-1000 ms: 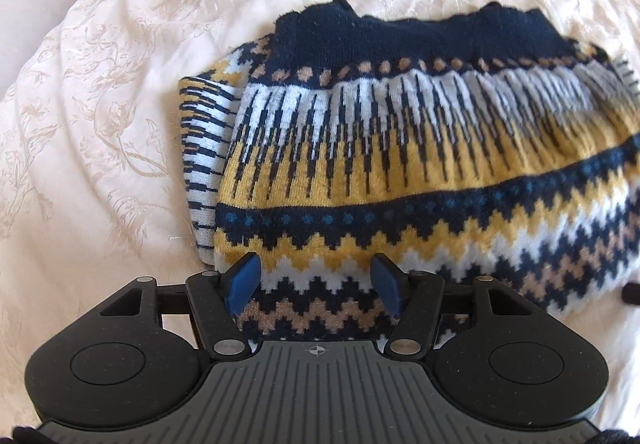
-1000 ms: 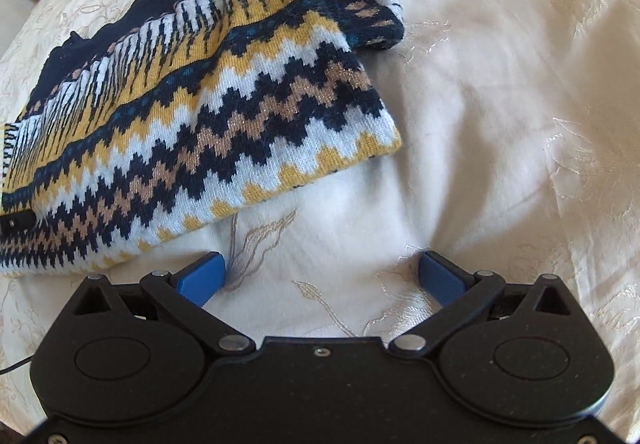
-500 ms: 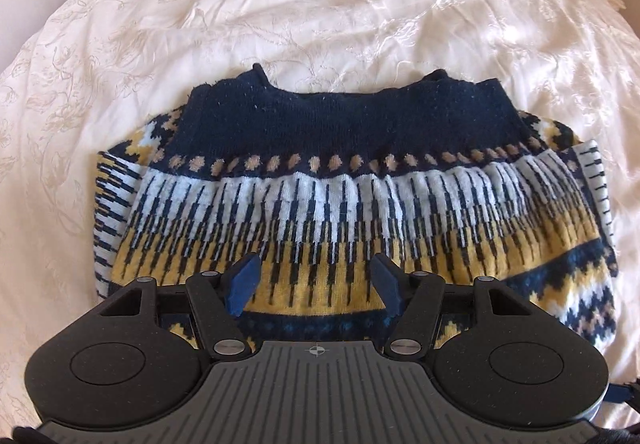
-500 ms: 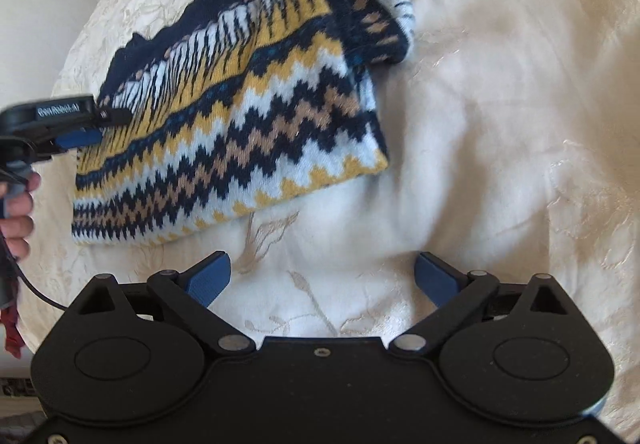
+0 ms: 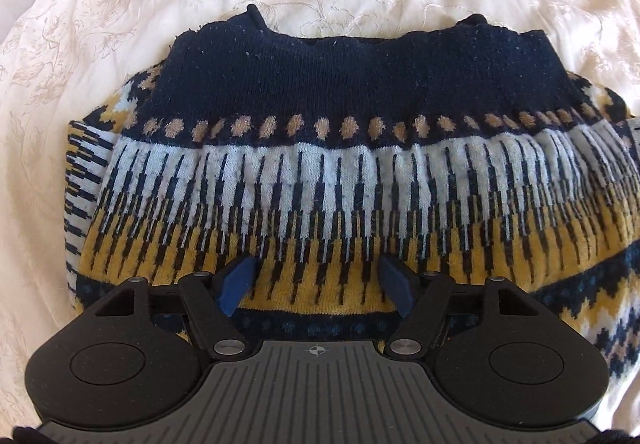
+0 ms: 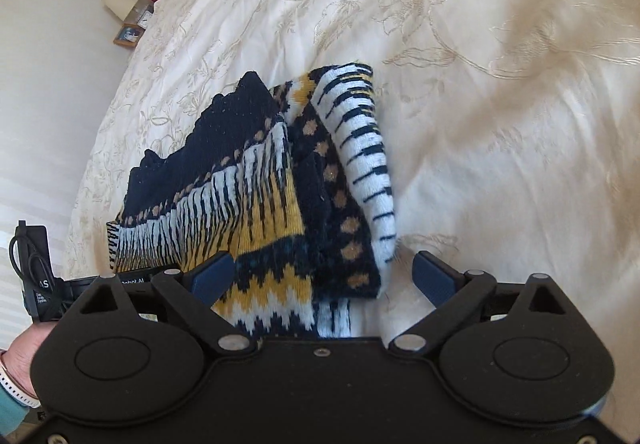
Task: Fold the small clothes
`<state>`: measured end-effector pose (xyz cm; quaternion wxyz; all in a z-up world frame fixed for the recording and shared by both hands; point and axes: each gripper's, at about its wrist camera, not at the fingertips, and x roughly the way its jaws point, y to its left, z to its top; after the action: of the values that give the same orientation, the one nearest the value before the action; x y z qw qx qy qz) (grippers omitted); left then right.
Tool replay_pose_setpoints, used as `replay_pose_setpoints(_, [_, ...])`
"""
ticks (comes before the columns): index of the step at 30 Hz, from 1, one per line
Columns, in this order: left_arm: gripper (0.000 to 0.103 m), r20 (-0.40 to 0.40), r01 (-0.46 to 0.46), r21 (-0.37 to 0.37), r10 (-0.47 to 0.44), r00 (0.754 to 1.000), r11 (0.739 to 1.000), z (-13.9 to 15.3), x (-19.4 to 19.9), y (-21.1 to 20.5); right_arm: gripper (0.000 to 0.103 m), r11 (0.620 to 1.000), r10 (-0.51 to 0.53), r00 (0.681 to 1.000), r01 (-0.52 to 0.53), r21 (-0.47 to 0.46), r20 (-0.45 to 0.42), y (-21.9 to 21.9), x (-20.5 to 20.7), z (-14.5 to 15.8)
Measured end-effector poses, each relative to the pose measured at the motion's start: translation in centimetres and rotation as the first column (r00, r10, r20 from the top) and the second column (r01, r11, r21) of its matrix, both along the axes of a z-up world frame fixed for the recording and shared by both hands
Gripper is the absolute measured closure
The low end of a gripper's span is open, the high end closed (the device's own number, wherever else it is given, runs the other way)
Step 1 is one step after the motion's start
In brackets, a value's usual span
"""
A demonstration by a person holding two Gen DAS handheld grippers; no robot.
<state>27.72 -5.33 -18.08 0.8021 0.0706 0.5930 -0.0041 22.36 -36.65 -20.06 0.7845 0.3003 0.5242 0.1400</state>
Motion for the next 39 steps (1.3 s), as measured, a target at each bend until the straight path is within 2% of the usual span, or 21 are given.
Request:
replay_pose_setpoints(8, [0.031, -0.028, 0.002, -0.003, -0.002, 1.000, 1.000, -0.3, 0.2, 0.0, 0.008, 0.991, 0.094, 0.995, -0.097, 0.090, 0.043, 1.7, 2.8, -1.8])
replay_pose_setpoints(12, [0.030, -0.039, 0.007, -0.006, -0.007, 0.999, 1.000, -0.6, 0.7, 0.1, 0.008, 0.986, 0.129, 0.990, -0.135, 0.103, 0.065, 2.5, 3.7, -2.1])
replay_pose_setpoints(15, [0.029, -0.042, 0.010, -0.007, -0.010, 0.999, 1.000, -0.7, 1.0, 0.1, 0.002, 0.982, 0.140, 0.987, -0.149, 0.119, 0.082, 2.7, 4.1, -2.3])
replay_pose_setpoints(21, [0.028, -0.036, 0.012, -0.012, -0.012, 0.999, 1.000, -0.9, 0.9, 0.1, 0.000, 0.982, 0.135, 0.986, -0.146, 0.121, 0.094, 3.0, 4.0, -2.3])
replay_pose_setpoints(27, [0.027, -0.024, 0.015, -0.015, -0.015, 1.000, 1.000, -0.9, 0.8, 0.0, 0.002, 0.988, 0.112, 0.992, -0.117, 0.102, 0.054, 3.3, 4.4, -2.0])
replay_pose_setpoints(30, [0.027, -0.020, 0.018, -0.022, -0.019, 1.000, 1.000, -0.9, 0.7, 0.2, 0.018, 0.995, 0.083, 0.996, -0.085, 0.060, 0.043, 3.6, 4.3, -1.5])
replay_pose_setpoints(32, [0.027, -0.019, 0.020, -0.027, -0.021, 1.000, 0.999, -0.9, 0.5, 0.2, 0.048, 0.997, 0.054, 0.998, -0.055, 0.044, 0.030, 3.5, 4.1, -1.4])
replay_pose_setpoints(33, [0.027, -0.019, 0.022, -0.029, -0.022, 1.000, 0.999, -0.9, 0.5, 0.2, 0.053, 0.998, 0.037, 0.999, -0.038, 0.047, 0.013, 3.3, 4.1, -1.3])
replay_pose_setpoints(35, [0.028, -0.016, 0.026, -0.035, -0.027, 1.000, 0.999, -0.9, 0.6, 0.3, 0.061, 0.998, 0.018, 1.000, -0.018, 0.067, 0.000, 3.4, 4.1, -1.1])
replay_pose_setpoints(39, [0.028, -0.005, 0.028, -0.053, -0.028, 1.000, 0.998, -0.7, 0.4, 0.4, 0.066, 1.000, 0.012, 1.000, -0.012, -0.004, 0.005, 5.1, 4.1, 0.8])
